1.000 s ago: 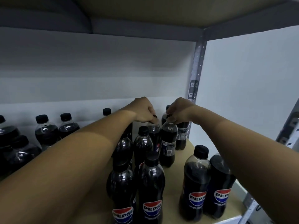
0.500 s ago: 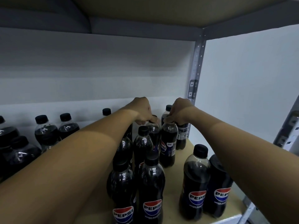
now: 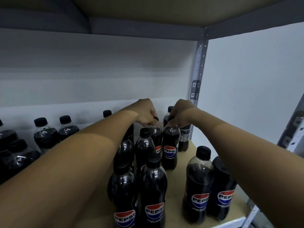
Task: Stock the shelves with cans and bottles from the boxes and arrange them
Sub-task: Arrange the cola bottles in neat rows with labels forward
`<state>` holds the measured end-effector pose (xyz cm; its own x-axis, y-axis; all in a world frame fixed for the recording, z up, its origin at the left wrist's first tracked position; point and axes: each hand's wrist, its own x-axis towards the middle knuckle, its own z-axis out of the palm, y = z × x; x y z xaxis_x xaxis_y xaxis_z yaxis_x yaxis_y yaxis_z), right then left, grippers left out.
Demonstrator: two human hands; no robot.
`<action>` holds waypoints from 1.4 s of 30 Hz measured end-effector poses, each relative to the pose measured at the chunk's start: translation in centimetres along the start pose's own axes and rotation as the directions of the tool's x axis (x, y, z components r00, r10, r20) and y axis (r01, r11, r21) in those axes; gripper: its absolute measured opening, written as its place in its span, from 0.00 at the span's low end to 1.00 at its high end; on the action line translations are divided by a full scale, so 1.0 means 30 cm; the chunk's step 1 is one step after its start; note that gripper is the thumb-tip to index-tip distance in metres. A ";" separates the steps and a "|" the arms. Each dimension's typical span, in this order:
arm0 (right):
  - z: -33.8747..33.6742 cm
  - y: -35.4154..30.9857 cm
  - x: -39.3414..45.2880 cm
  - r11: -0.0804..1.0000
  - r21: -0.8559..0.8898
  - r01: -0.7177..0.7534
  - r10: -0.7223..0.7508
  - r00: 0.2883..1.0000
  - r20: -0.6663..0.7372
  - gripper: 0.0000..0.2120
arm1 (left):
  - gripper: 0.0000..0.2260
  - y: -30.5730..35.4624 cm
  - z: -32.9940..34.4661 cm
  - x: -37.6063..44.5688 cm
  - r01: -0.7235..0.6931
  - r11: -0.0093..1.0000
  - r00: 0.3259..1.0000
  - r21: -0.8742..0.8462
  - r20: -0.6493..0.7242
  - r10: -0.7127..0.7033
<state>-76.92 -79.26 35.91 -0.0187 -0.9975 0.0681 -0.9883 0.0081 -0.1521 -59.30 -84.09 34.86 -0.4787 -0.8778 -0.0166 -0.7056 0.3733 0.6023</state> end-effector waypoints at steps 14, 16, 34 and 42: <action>0.012 0.023 -0.007 0.975 0.216 -0.054 0.044 0.998 0.051 0.19 | 0.15 0.032 0.009 -0.016 -0.066 0.984 0.996 0.163 0.077 0.054; 0.010 0.035 -0.008 0.974 0.219 -0.057 0.042 0.996 0.072 0.17 | 0.16 0.036 0.014 -0.009 -0.068 0.987 0.995 0.146 0.085 0.056; -0.032 0.286 -0.088 0.950 0.297 -0.095 0.070 0.993 0.092 0.13 | 0.18 0.197 0.180 0.057 -0.091 0.996 0.982 -0.019 0.165 0.093; -0.043 0.323 -0.098 0.958 0.270 -0.093 0.055 0.988 0.144 0.11 | 0.19 0.219 0.199 0.048 -0.087 0.994 0.980 -0.062 0.175 0.096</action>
<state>-86.63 -76.16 35.51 -0.0509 -0.9952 -0.0830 -0.9048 0.0811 -0.4181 -67.73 -81.10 34.01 -0.6282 -0.7719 -0.0977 -0.6278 0.4287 0.6497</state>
